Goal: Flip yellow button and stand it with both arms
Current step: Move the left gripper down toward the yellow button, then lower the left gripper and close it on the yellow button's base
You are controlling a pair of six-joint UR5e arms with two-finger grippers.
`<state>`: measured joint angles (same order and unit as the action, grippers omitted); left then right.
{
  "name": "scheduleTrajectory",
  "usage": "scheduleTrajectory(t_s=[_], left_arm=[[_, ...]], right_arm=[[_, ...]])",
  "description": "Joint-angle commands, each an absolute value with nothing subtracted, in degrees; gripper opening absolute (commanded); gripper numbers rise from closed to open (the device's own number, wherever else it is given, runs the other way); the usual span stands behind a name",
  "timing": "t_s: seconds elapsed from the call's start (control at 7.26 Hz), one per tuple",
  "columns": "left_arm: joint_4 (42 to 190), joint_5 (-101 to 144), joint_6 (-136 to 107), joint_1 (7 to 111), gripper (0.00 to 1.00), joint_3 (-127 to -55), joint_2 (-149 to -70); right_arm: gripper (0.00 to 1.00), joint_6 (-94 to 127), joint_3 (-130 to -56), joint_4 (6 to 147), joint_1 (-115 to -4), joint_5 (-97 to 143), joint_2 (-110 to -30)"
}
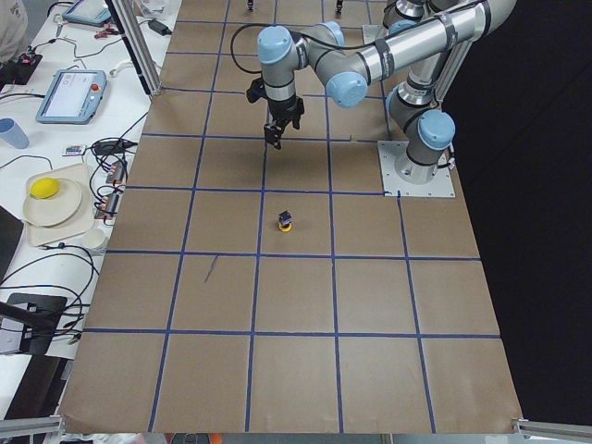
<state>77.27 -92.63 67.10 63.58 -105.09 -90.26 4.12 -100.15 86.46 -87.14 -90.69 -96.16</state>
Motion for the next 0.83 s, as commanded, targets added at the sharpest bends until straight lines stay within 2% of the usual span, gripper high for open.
scheduleTrajectory(t_s=[0.0, 0.28, 0.69], left_arm=[[61.8, -92.4, 84.2, 57.8, 1.00, -111.7, -92.3], [60.2, -91.9, 91.5, 54.0, 1.00, -112.0, -96.4], [58.1, -90.2, 101.7, 51.5, 1.00, -111.6, -100.2]], right_arm=[[1.00, 6.8, -99.7, 89.0, -87.2, -90.9, -95.8], [1.00, 6.9, -99.5, 92.3, -86.7, -90.9, -91.1], [1.00, 6.9, -98.7, 97.3, -86.7, -90.4, -89.4]])
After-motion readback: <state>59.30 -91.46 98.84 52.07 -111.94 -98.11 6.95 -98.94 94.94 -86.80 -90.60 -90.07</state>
